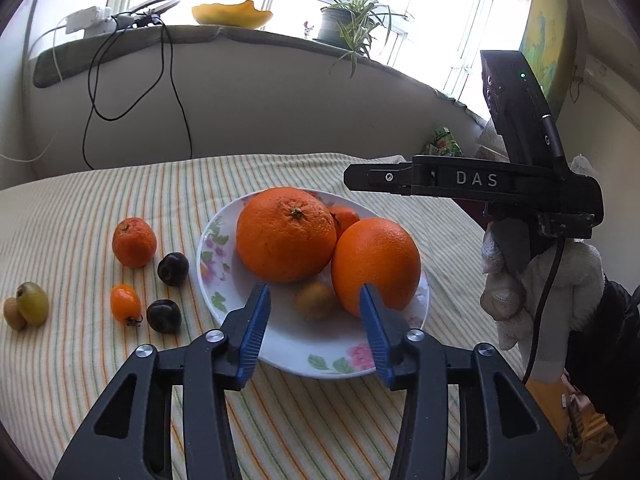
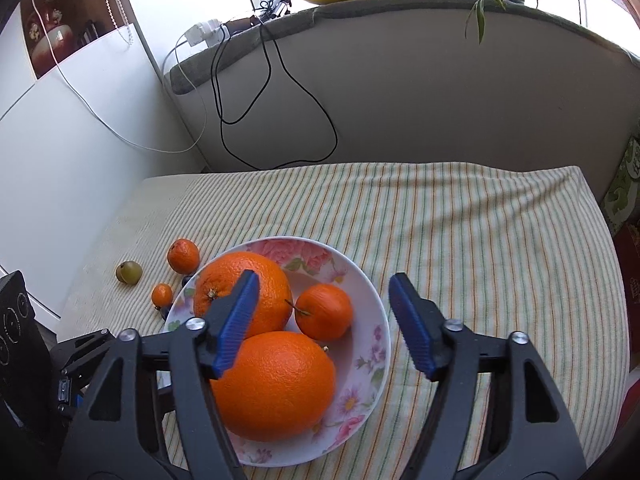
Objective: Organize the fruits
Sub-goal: 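Carry both fruits over the plate and open both grippers to release them, then move the left gripper to another brown fruit while the right gripper moves to the green fruit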
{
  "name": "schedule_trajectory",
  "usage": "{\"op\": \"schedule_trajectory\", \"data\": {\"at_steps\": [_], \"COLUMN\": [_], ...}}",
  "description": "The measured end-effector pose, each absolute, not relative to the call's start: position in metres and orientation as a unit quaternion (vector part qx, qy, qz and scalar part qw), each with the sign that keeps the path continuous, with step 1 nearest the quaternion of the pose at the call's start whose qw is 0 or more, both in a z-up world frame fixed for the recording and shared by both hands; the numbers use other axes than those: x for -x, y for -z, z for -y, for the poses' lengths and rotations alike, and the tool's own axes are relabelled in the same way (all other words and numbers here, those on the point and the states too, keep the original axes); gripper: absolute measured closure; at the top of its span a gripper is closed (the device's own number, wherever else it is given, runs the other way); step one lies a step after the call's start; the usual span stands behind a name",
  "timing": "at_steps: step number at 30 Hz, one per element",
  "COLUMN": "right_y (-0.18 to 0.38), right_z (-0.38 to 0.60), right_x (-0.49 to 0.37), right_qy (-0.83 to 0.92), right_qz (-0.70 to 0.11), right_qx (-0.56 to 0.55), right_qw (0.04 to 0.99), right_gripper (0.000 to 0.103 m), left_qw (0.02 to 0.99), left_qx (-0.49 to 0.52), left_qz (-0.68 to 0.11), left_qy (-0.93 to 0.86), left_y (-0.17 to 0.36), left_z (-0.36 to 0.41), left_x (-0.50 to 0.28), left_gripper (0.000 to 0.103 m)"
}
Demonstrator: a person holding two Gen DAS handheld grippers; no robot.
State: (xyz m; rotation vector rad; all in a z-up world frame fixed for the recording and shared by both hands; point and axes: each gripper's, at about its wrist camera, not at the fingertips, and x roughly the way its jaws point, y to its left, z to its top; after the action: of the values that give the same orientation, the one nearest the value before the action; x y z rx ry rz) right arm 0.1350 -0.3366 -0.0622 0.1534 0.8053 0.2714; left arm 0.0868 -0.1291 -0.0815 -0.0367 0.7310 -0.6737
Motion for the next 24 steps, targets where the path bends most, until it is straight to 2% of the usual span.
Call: {"op": "schedule_trajectory", "data": {"at_steps": [5,9,24], "right_y": [0.055,0.052,0.038], "right_z": [0.336,0.334,0.311], "right_x": [-0.133,-0.130,-0.122], "right_qy": [-0.132,-0.132,-0.144], "right_qz": [-0.383,-0.377,-0.366], "right_qx": [-0.072,-0.068,-0.042], "right_qw": [0.912,0.914,0.919], "right_gripper": [0.029,0.024,0.024], "left_qw": [0.881,0.882,0.886], "left_qx": [0.016,0.015,0.026], "left_qz": [-0.349,-0.347,-0.340], "left_qy": [0.319,0.320,0.313], "left_y": [0.081,0.080,0.076], "left_z": [0.128,0.127,0.111], "left_x": [-0.086,-0.085,-0.082], "left_gripper": [0.056,0.056,0.056]}}
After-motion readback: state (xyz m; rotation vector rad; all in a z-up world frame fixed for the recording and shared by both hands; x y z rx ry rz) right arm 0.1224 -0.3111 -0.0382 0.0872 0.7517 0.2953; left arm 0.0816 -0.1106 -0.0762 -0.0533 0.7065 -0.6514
